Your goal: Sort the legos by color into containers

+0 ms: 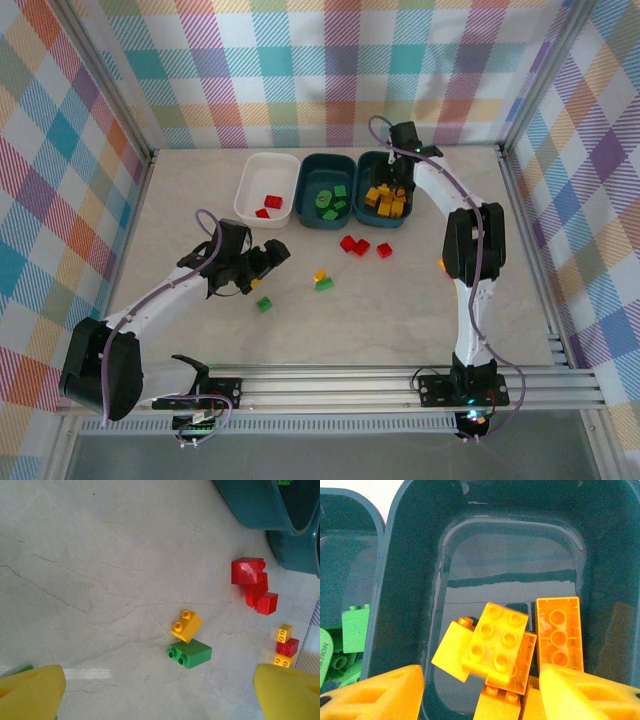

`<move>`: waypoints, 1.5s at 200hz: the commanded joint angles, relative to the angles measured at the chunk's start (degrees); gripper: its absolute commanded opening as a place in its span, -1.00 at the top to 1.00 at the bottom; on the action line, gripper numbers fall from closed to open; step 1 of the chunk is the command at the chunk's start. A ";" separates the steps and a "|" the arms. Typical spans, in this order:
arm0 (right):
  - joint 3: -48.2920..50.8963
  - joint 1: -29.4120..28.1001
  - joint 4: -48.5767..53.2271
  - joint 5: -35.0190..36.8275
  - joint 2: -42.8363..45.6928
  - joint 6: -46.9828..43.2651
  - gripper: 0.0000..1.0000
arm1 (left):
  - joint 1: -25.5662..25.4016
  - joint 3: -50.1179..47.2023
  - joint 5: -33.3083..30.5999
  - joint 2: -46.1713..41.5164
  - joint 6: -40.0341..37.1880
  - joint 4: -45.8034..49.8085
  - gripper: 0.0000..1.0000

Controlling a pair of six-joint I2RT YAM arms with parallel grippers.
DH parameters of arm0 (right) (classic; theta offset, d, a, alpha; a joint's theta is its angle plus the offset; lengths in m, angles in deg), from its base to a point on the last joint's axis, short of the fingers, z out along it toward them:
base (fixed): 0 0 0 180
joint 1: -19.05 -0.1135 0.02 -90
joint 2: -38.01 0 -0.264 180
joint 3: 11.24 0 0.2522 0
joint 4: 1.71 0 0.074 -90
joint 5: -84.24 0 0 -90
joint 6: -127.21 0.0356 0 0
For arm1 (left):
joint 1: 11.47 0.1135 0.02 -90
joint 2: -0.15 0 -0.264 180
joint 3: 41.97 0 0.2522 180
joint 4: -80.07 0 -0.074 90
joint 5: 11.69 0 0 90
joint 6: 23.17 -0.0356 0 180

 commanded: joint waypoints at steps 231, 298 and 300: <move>24.43 -32.06 -2.73 -11.79 6.87 18.87 -0.45 | 9.27 -3.88 -8.60 -6.02 2.52 9.97 -0.92; 23.36 -34.34 -5.74 -10.58 6.61 14.35 -0.40 | 9.34 -4.77 -9.39 -6.73 2.44 9.79 -0.92; 23.34 -34.49 -5.52 -10.28 6.54 14.28 -0.40 | 9.34 -4.76 -9.37 -6.73 2.44 9.76 -0.92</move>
